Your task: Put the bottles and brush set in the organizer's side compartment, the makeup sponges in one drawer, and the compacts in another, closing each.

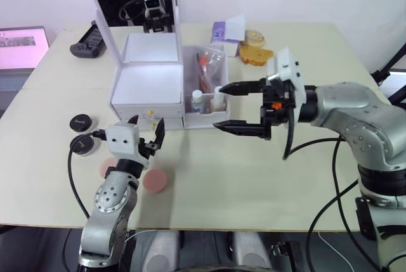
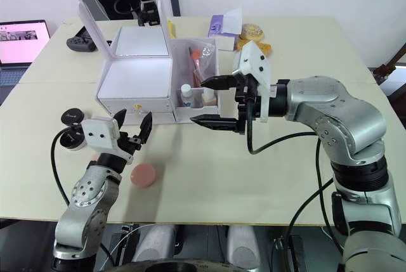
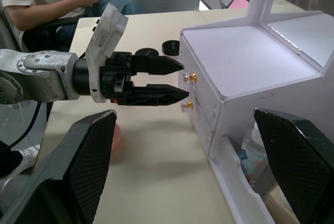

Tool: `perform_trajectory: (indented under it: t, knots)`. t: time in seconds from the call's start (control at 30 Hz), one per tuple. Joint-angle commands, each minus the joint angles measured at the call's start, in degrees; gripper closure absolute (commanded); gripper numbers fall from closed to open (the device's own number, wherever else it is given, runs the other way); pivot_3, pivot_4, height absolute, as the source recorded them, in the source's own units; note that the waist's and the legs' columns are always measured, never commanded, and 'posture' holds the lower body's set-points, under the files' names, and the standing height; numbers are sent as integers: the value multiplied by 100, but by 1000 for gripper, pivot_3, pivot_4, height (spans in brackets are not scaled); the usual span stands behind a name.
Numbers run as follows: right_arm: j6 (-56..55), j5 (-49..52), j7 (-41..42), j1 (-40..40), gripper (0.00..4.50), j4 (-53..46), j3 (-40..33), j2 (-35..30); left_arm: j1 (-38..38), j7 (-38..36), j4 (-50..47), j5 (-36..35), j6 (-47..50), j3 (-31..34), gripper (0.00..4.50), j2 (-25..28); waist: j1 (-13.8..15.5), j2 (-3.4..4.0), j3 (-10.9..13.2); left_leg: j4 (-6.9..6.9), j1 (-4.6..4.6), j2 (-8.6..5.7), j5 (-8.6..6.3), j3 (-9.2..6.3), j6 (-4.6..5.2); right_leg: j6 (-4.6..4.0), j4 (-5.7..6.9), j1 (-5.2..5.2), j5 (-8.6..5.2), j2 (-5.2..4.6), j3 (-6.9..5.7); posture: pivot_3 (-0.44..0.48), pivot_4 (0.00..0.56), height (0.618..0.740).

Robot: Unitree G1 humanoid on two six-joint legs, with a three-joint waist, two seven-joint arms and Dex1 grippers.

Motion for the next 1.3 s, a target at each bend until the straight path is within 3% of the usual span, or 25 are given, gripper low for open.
perform_trajectory:
  t: [0.03,0.13,0.2,0.23,0.37,0.4,0.67,1.3]
  knots:
    - [-123,5,-3,-70,0,-179,-135,-78,-139,-39,-102,76,-105,-7,875,-66,0,0,0,1,0,0,0,0,0,1,0,0,0,0,0,0,150,740]
    - [-144,-7,-20,-68,0,-189,-147,-90,-202,-50,-67,56,-110,1,875,-141,-3,0,0,0,0,0,0,0,0,2,-1,1,1,0,0,0,150,740]
    - [-155,-16,-40,-70,0,-191,-145,-89,-236,-62,-46,65,-115,23,1415,-171,-4,0,0,-1,0,0,0,0,0,2,-1,0,1,0,0,0,150,740]
    - [-161,-18,-47,-69,0,-193,-142,-92,-251,-63,-37,75,-110,26,1749,-185,-6,0,0,-1,1,0,0,0,0,2,0,0,1,0,0,0,150,740]
    - [-194,-24,-53,-59,0,-188,-125,-119,-266,-50,-27,112,-85,0,3896,-242,1,0,0,0,0,0,0,0,0,2,0,1,1,0,0,0,150,740]
    - [-199,-24,-55,-59,0,-182,-122,-125,-267,-51,-37,113,-85,4,4226,-252,2,0,0,0,0,0,0,0,0,3,-1,1,1,0,0,0,150,740]
    - [-255,-63,-10,-46,0,-147,-87,-127,-86,-56,-355,145,14,-80,4228,-295,8,0,0,0,-2,-1,0,0,0,3,-2,1,1,0,0,0,150,740]
    - [-551,-273,325,-177,0,252,245,86,1540,-10,-2139,161,585,-181,4228,-160,-11,-1,1,-3,-13,0,-2,0,2,1,-7,-11,0,-1,0,0,150,740]
